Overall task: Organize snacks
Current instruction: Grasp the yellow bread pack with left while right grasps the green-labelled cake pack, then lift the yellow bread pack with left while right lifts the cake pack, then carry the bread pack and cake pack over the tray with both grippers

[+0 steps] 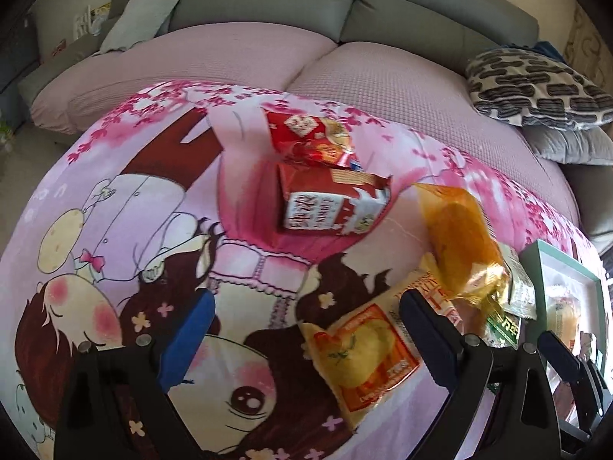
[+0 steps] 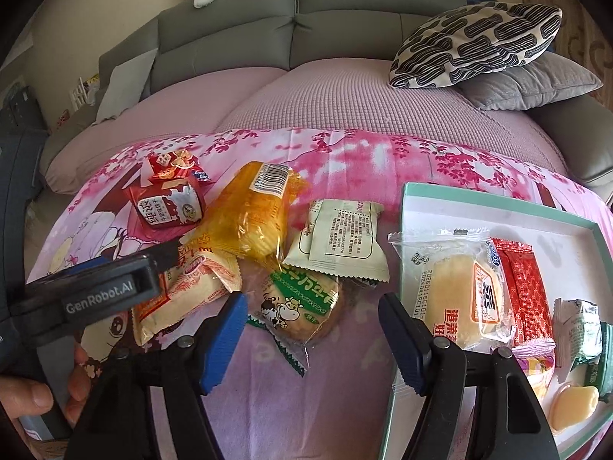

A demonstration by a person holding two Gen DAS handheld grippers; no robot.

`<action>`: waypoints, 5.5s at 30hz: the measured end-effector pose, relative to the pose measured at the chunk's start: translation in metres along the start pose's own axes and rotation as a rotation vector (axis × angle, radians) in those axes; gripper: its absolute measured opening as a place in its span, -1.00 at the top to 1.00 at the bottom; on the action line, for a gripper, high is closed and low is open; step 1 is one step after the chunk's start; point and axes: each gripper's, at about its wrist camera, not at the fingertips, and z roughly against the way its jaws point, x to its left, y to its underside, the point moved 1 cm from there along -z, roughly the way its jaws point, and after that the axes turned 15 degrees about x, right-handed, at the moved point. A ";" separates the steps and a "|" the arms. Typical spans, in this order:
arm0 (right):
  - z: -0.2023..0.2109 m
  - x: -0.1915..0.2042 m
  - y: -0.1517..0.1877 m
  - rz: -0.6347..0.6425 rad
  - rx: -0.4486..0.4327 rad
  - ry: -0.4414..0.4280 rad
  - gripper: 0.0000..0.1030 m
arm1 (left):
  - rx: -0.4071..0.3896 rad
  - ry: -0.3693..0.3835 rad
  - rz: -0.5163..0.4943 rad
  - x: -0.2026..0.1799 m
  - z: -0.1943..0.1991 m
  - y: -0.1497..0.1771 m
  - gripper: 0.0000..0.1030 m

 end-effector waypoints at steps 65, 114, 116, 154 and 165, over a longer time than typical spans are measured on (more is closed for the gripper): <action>-0.007 0.003 0.022 -0.045 0.106 0.018 -0.02 | 0.028 0.077 -0.215 -0.034 -0.004 0.008 -0.02; 0.083 -0.093 0.021 -0.268 -0.127 -0.056 -0.02 | -0.113 0.111 -0.302 -0.100 0.076 0.023 0.37; 0.088 -0.105 0.022 -0.294 -0.143 -0.052 -0.02 | -0.112 0.111 -0.322 -0.112 0.077 0.024 0.37; 0.053 -0.251 0.038 -0.559 -0.146 0.161 -0.02 | 0.023 0.161 -0.566 -0.311 0.025 0.039 0.37; 0.046 -0.253 0.039 -0.554 -0.134 0.171 -0.03 | 0.061 0.125 -0.584 -0.322 0.006 0.046 0.36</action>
